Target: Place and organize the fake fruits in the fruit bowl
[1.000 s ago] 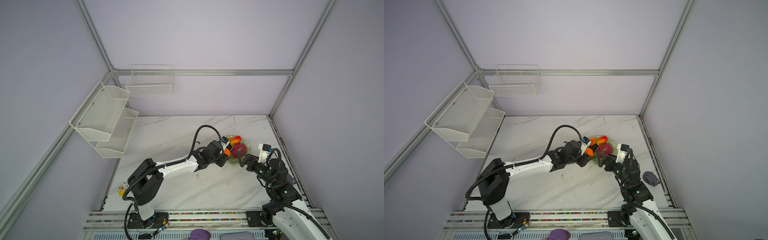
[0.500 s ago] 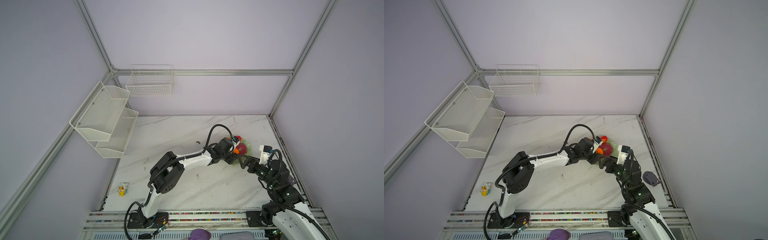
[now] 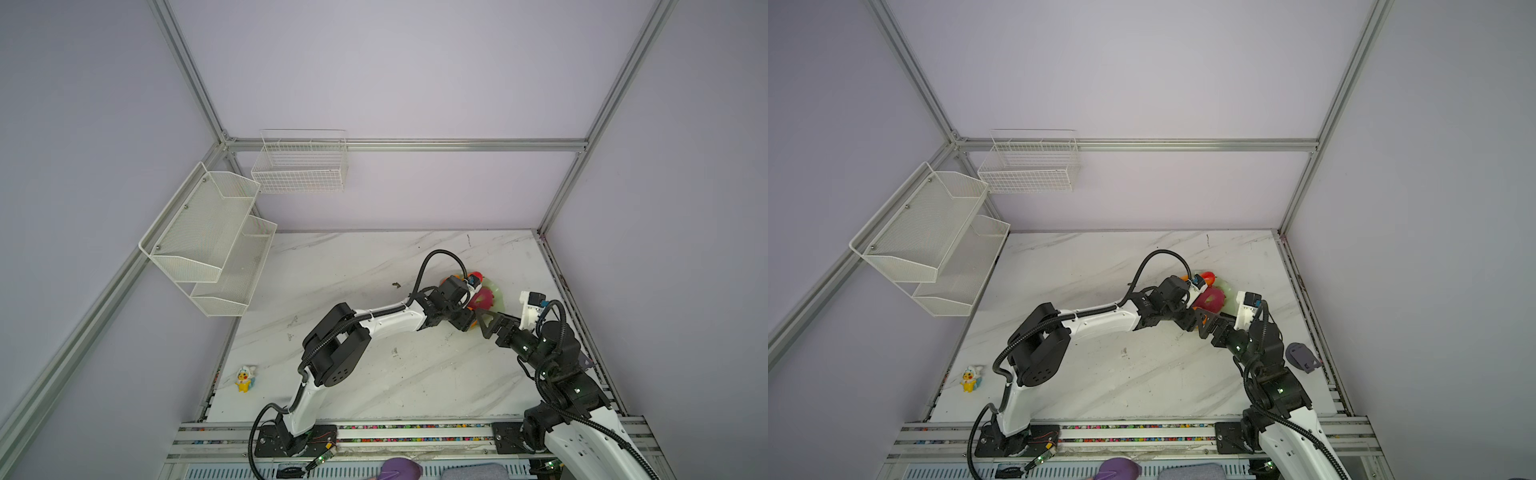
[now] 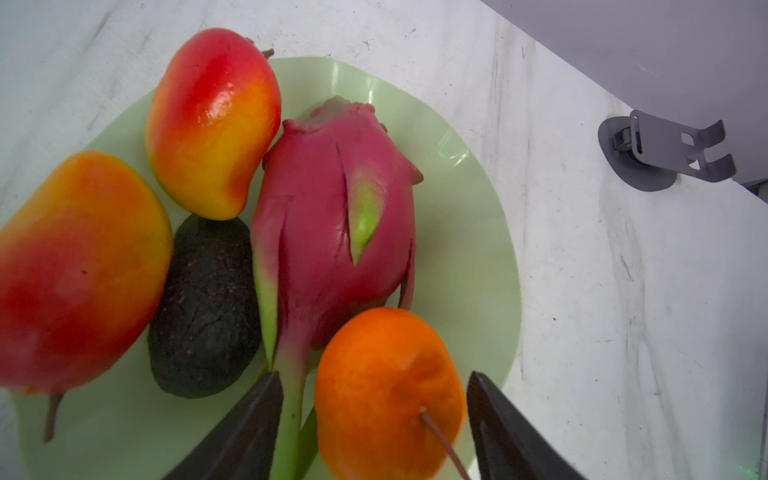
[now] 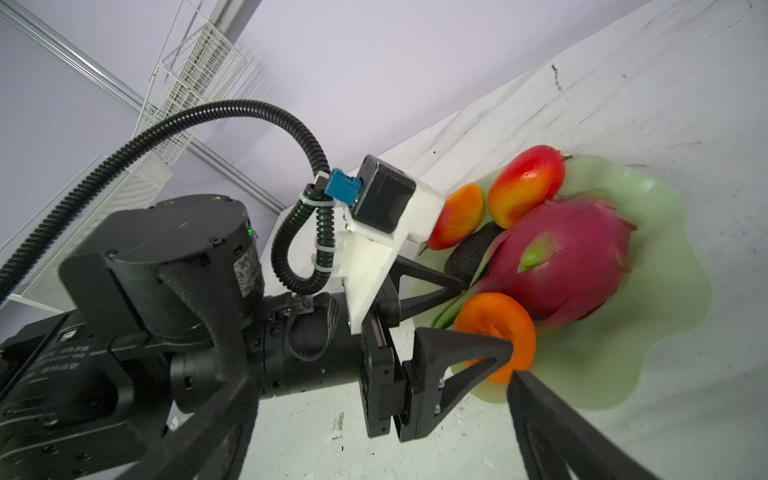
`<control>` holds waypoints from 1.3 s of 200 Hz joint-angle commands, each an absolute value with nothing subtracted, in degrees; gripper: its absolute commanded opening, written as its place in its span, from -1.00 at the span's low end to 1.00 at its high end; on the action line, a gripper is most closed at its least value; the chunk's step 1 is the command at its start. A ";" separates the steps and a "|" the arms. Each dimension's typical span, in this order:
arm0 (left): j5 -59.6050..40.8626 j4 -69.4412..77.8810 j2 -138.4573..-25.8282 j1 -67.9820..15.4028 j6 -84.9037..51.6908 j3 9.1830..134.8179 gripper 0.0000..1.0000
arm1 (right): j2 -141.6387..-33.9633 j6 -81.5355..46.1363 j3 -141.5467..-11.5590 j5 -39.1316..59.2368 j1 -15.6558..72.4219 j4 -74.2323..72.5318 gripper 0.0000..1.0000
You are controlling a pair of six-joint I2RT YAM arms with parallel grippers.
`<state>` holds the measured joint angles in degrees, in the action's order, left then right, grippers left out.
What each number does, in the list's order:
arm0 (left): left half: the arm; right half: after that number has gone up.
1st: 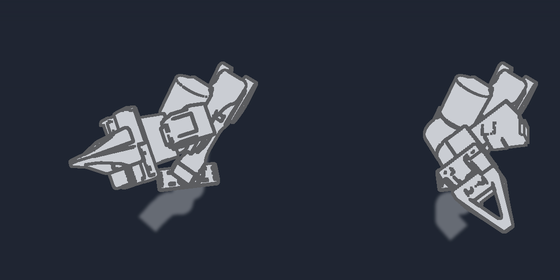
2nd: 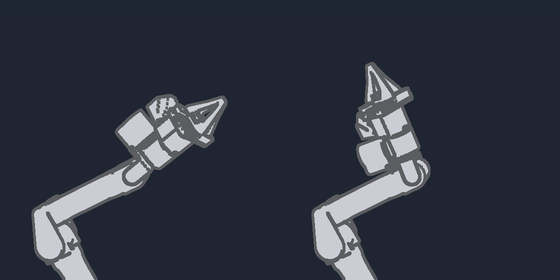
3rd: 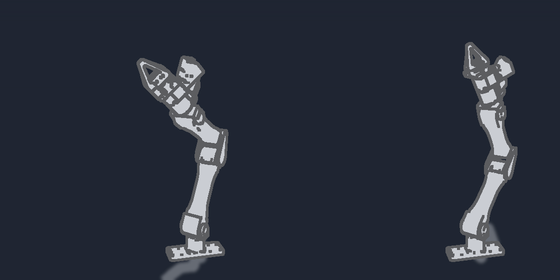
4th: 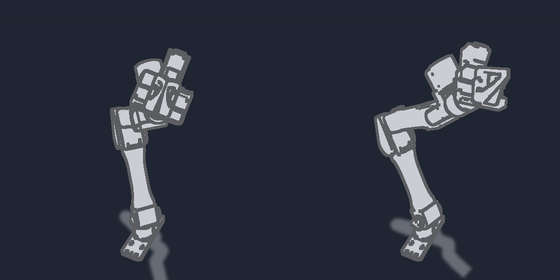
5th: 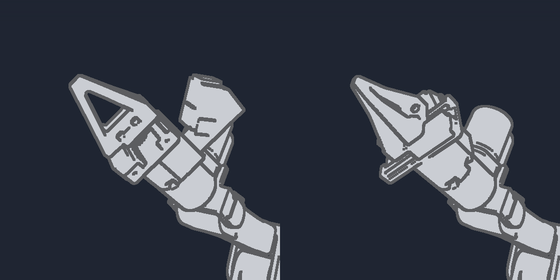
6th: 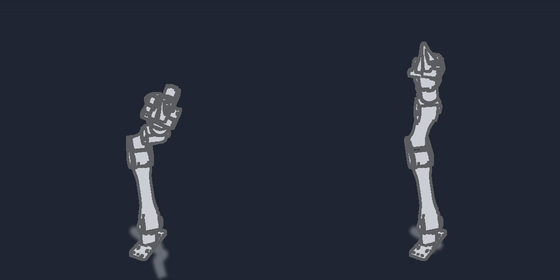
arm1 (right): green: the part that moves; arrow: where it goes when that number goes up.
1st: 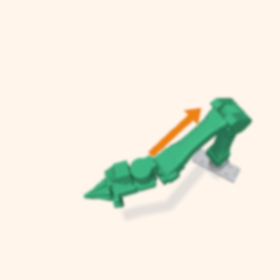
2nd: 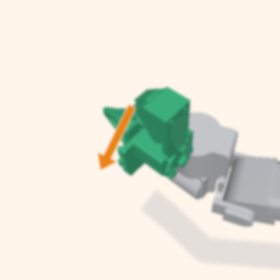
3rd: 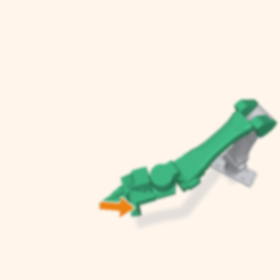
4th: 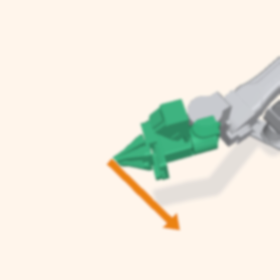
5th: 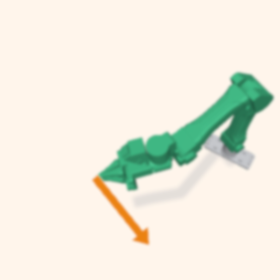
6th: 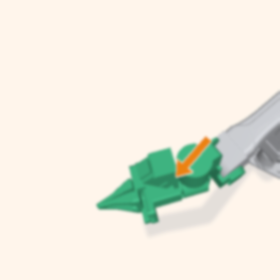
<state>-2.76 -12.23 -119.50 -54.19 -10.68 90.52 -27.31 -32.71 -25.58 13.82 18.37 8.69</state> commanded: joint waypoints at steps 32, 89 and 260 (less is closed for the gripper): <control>1.08 -11.07 -112.42 -54.14 -8.50 91.82 0.45 | -28.02 -32.08 -27.14 10.20 18.14 8.60 0.95; 18.70 -6.68 -85.87 -48.41 -8.36 70.02 0.89 | -41.64 -31.00 -32.96 8.87 9.03 2.19 0.95; 21.44 42.47 -78.00 -0.25 -4.45 21.55 1.00 | -93.51 -7.42 -17.37 -7.84 -3.14 -84.01 0.95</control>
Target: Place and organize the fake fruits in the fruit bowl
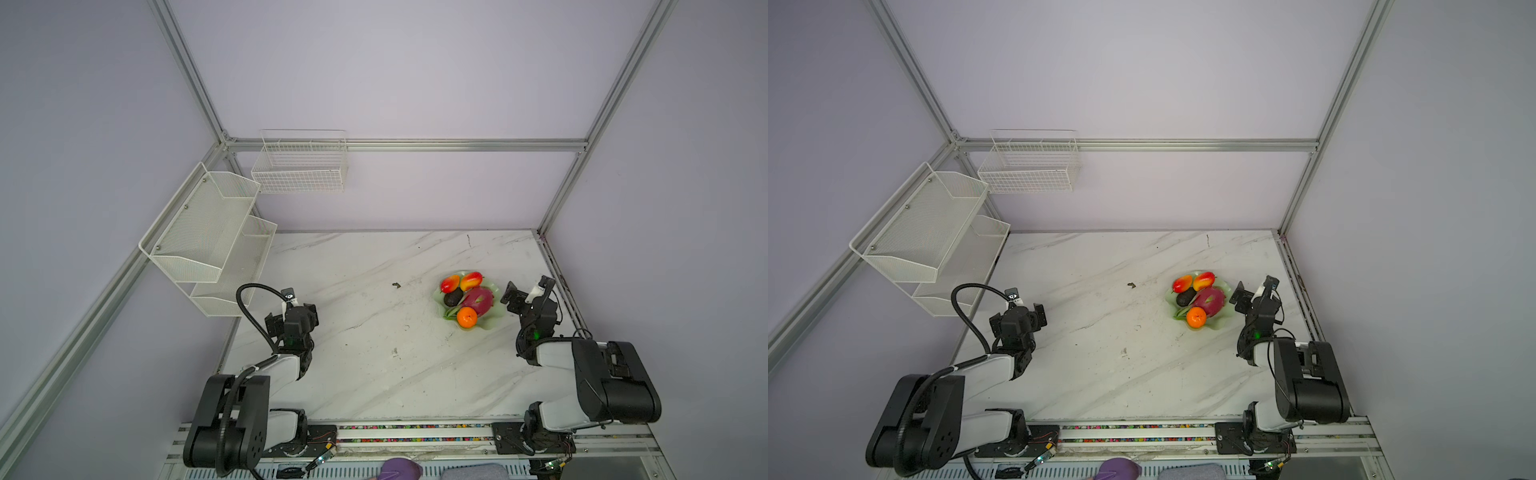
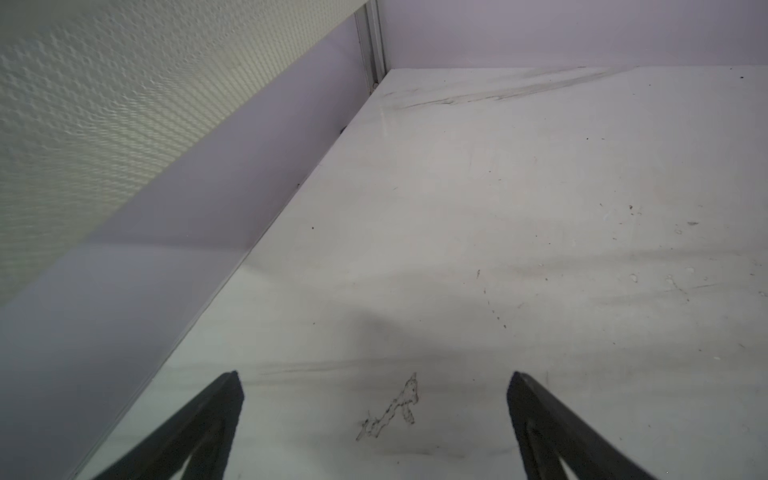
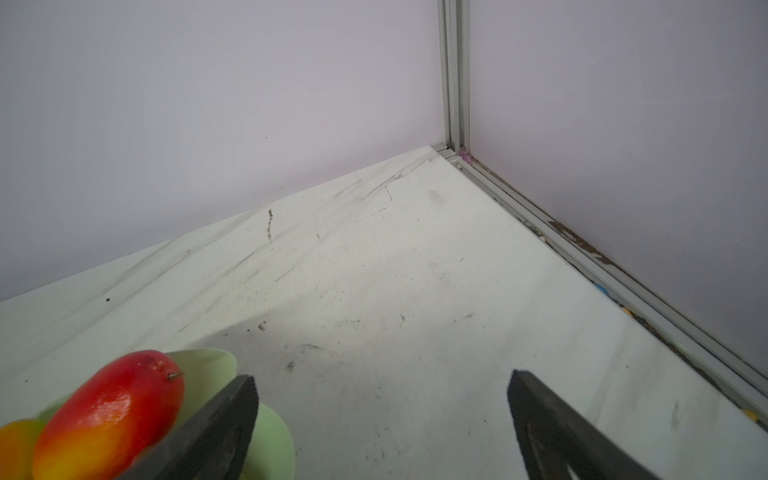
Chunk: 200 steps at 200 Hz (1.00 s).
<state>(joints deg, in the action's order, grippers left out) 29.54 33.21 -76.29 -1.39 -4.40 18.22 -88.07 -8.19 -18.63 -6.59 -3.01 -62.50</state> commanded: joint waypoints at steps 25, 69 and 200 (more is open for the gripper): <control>17.87 56.43 -86.39 0.91 -5.38 18.82 1.00 | -96.86 -5.99 -15.29 -4.99 -3.05 -92.30 0.95; 15.86 53.52 -88.90 0.79 -4.59 21.16 1.00 | -96.99 -3.95 -17.51 -2.59 -2.34 -88.52 0.95; 15.52 56.97 -89.83 0.79 -3.52 20.13 1.00 | -101.42 -0.61 -23.64 -1.78 0.26 -81.16 0.95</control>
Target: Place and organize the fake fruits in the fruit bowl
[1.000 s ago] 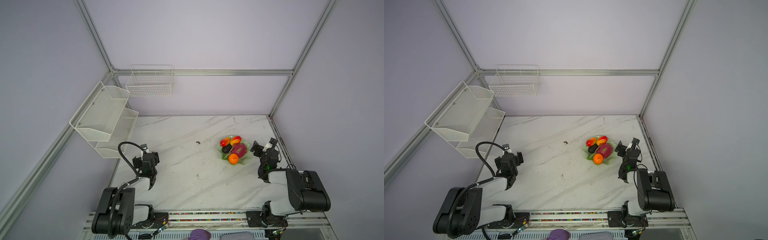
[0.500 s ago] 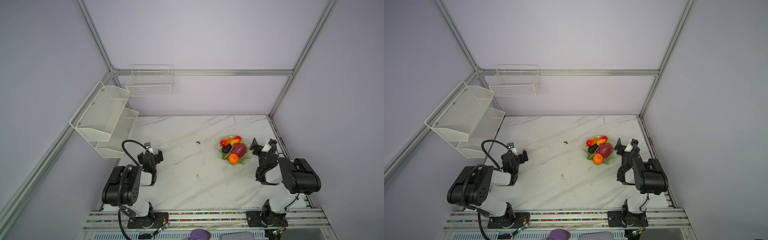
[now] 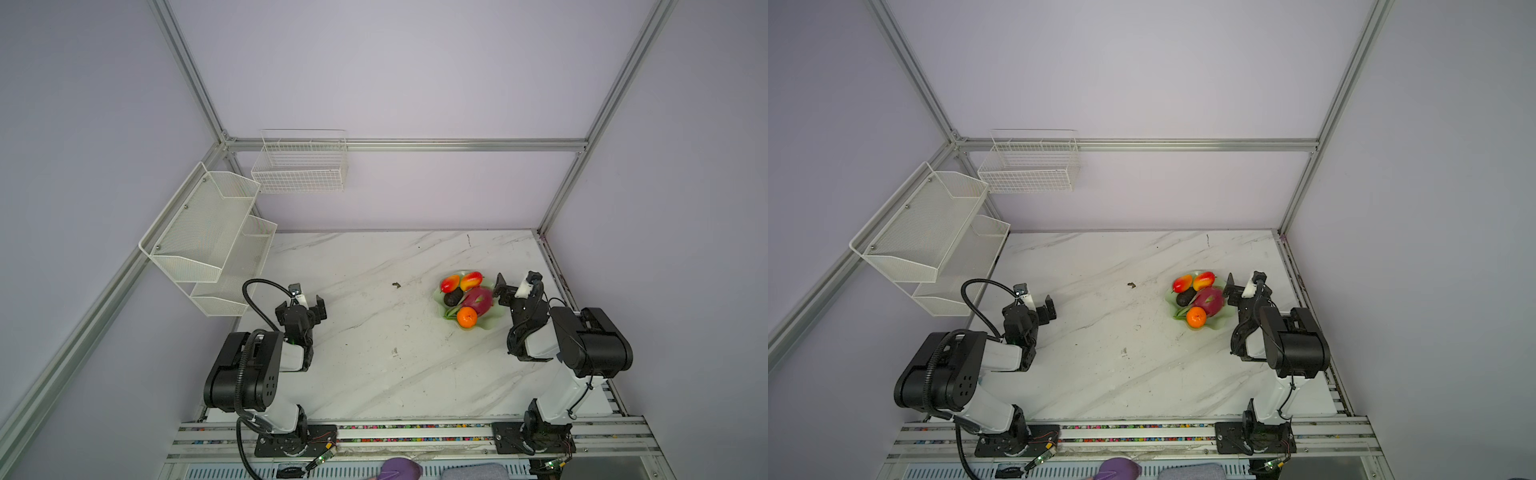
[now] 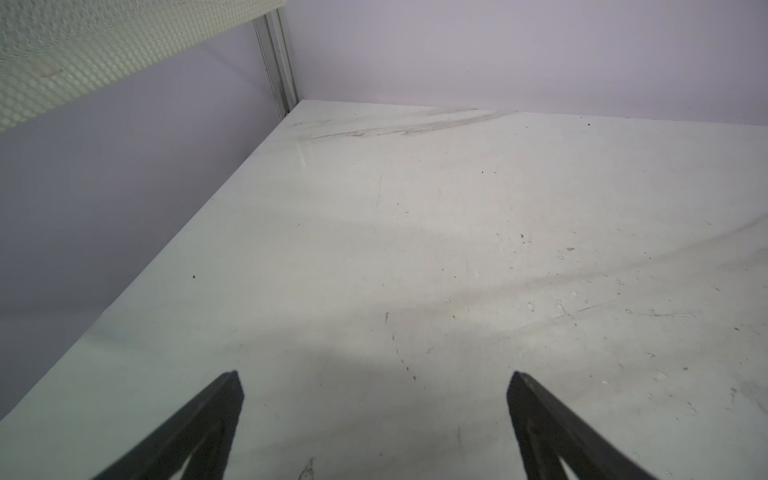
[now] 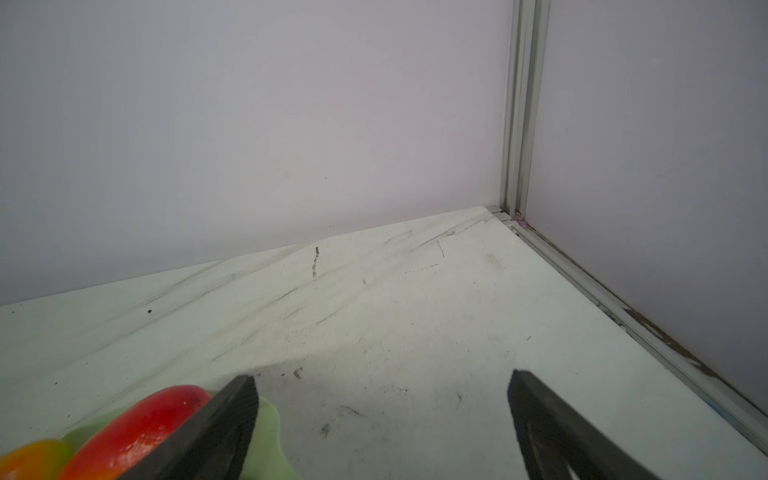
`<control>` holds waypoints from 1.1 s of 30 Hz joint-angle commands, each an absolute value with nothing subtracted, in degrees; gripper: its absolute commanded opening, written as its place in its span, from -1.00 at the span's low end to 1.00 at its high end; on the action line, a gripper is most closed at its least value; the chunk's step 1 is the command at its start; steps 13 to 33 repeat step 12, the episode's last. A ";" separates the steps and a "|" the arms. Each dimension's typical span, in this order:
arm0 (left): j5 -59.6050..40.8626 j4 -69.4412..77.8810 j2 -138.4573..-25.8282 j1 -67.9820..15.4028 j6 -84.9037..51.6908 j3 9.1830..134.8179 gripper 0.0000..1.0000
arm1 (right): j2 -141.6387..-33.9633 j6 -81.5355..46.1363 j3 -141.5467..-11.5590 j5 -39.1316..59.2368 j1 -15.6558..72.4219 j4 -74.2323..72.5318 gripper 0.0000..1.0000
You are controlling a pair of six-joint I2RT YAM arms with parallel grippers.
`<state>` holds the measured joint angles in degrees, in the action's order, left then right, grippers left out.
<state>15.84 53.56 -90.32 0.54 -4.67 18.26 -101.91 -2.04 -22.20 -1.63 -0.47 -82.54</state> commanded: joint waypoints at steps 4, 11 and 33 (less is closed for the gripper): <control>15.49 57.00 -89.82 0.79 -3.52 20.21 1.00 | -101.53 -0.52 -23.65 -1.97 0.35 -81.25 0.95; 15.53 57.03 -89.85 0.79 -3.52 20.13 1.00 | -101.90 2.97 -26.79 -4.76 3.86 -76.01 0.95; 15.55 56.99 -89.84 0.79 -3.52 20.20 1.00 | -101.87 3.07 -26.41 -4.35 3.87 -76.66 0.95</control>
